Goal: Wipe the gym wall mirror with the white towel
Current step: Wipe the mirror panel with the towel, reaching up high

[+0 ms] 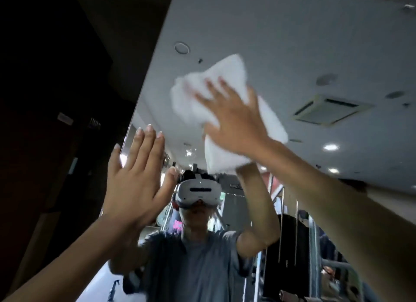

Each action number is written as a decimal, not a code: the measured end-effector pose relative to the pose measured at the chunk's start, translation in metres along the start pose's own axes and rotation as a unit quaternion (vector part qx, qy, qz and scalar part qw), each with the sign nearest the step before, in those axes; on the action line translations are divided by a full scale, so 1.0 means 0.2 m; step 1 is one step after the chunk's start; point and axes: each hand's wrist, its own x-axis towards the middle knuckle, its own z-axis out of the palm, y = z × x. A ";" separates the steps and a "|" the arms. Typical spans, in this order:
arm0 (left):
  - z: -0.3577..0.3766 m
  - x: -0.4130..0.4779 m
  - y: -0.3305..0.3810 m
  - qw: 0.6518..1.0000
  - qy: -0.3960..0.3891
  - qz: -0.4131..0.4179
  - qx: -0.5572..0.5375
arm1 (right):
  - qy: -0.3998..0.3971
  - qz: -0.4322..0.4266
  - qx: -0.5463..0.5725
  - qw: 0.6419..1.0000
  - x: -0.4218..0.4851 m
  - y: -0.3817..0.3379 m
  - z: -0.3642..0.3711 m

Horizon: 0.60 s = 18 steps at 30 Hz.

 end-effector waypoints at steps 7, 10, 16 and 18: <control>-0.01 -0.17 -0.04 0.999 -0.023 0.019 -0.011 | -0.069 -0.128 0.008 0.989 -0.40 0.43 -0.03; -0.01 -0.24 -0.05 0.999 -0.019 0.032 -0.003 | 0.014 0.206 0.054 0.977 -0.22 0.46 -0.05; 0.00 -0.25 -0.06 0.999 -0.015 0.029 -0.005 | 0.030 0.179 0.016 0.983 -0.15 -0.12 0.03; 0.00 -0.25 -0.06 0.999 -0.013 0.038 -0.002 | 0.019 0.016 -0.009 1.000 -0.34 -0.25 0.06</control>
